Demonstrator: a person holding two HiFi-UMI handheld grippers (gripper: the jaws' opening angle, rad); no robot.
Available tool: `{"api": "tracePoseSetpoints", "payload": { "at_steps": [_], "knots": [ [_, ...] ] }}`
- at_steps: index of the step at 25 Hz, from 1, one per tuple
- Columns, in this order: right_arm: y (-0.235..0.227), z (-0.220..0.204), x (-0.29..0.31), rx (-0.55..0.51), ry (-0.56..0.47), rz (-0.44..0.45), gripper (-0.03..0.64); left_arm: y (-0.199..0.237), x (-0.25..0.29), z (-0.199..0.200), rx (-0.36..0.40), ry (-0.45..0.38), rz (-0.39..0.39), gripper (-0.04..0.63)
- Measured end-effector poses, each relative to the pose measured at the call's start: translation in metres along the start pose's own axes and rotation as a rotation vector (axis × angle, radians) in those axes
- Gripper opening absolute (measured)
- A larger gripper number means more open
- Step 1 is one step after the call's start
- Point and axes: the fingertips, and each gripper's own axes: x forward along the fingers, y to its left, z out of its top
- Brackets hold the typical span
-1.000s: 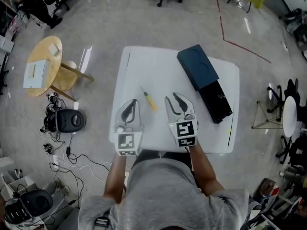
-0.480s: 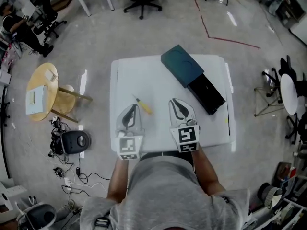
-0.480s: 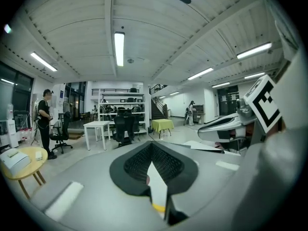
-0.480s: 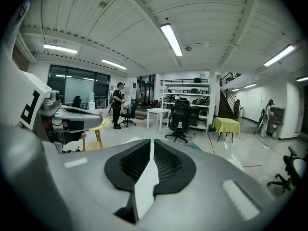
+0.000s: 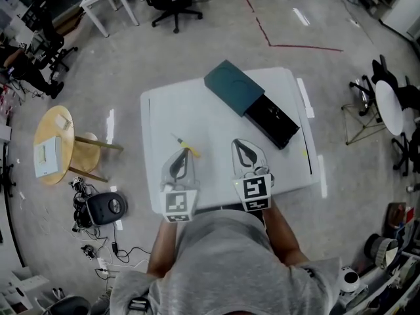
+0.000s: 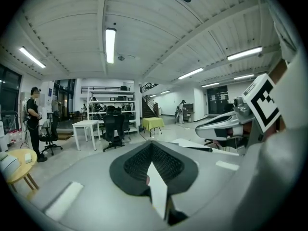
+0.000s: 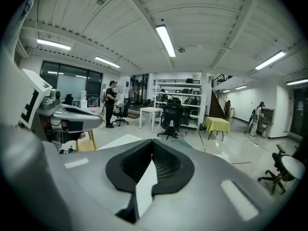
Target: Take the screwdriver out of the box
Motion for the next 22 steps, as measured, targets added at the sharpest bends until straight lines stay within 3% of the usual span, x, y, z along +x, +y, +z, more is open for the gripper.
{"api": "tracePoseSetpoints", "payload": {
  "at_steps": [22],
  "knots": [
    [-0.0035,0.0012,0.0060,0.004,0.007,-0.004,0.004,-0.0023,0.0096,-0.0005,0.005,0.010,-0.022,0.011]
  ]
}}
